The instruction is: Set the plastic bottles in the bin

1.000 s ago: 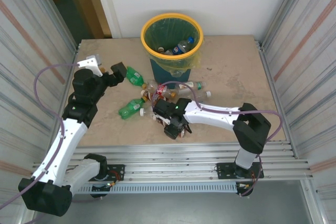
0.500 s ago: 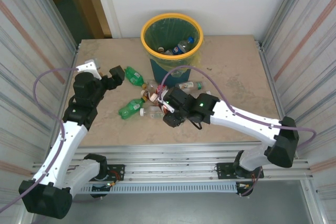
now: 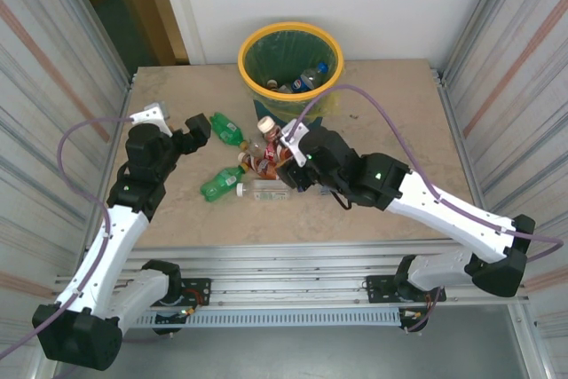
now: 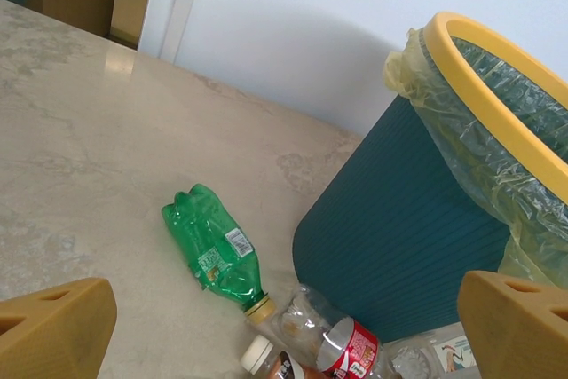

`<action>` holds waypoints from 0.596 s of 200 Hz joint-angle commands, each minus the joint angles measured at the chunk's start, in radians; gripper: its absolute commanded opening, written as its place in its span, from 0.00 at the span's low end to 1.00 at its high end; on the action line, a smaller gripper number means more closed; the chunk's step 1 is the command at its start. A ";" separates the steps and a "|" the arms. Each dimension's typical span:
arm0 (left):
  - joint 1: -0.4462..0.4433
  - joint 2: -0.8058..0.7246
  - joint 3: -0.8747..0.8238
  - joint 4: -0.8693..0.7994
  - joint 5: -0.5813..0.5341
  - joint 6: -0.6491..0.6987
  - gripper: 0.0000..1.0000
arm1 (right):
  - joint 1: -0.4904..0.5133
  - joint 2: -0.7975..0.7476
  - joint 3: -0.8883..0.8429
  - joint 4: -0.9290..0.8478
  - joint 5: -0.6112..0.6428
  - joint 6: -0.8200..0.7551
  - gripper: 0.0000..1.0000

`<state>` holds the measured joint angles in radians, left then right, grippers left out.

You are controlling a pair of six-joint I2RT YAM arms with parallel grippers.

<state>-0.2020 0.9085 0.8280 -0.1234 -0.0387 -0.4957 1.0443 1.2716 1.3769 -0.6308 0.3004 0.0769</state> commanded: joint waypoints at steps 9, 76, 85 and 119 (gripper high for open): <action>0.009 -0.008 -0.009 0.002 -0.006 -0.010 0.99 | -0.063 -0.023 0.080 0.088 0.015 -0.051 0.35; 0.009 0.027 -0.007 0.011 0.028 -0.022 0.99 | -0.251 0.061 0.240 0.169 -0.123 -0.087 0.34; 0.009 0.031 -0.007 0.010 0.031 -0.023 0.99 | -0.275 0.083 0.268 0.168 -0.139 -0.085 0.34; 0.009 0.035 -0.013 0.010 0.032 -0.027 0.99 | -0.340 0.169 0.353 0.176 -0.184 -0.083 0.34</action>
<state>-0.2020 0.9443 0.8242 -0.1261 -0.0189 -0.5060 0.7372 1.3869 1.6691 -0.4850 0.1753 0.0135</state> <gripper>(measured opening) 0.987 0.555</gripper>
